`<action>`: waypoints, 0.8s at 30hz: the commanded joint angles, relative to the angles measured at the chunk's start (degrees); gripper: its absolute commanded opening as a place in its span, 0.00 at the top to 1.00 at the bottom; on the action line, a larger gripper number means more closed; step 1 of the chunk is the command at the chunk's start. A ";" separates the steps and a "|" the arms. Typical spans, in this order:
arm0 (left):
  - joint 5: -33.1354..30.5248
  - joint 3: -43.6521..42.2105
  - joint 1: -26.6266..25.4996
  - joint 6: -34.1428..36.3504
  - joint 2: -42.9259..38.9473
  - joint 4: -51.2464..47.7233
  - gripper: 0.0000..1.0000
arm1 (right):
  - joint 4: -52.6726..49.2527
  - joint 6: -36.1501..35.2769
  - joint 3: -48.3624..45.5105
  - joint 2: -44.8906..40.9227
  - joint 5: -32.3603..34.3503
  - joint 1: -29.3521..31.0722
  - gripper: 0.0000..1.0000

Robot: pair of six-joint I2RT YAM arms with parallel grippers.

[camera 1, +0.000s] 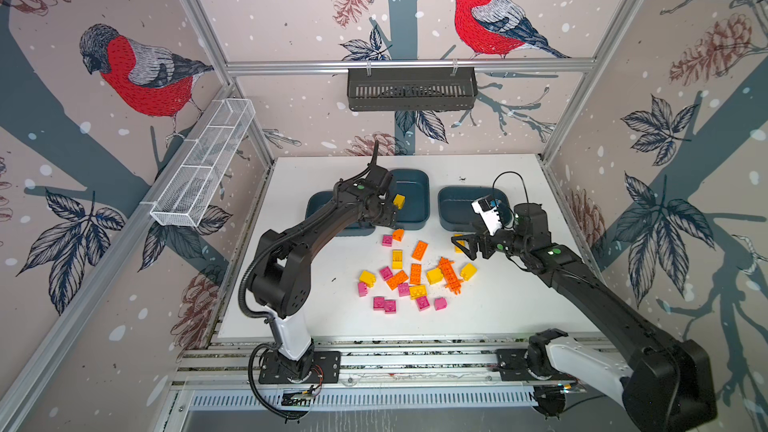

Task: Sort the legos into containers by color
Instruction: 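Carry the yellow brick to the middle bin and release it, then grasp a magenta brick from the pile with the left gripper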

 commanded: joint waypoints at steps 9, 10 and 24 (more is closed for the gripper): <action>2.07 -26.86 -4.24 -31.60 -19.04 5.38 0.20 | -0.13 -0.37 -0.77 0.35 -2.02 -0.04 0.01; 1.90 -28.22 -4.48 -33.41 -19.59 6.03 0.20 | 0.00 -0.32 -0.85 0.42 -2.17 0.00 0.01; -2.96 -31.95 -12.88 -35.49 -19.03 -1.33 0.37 | -0.18 -0.48 -1.32 0.70 -2.32 -0.02 0.00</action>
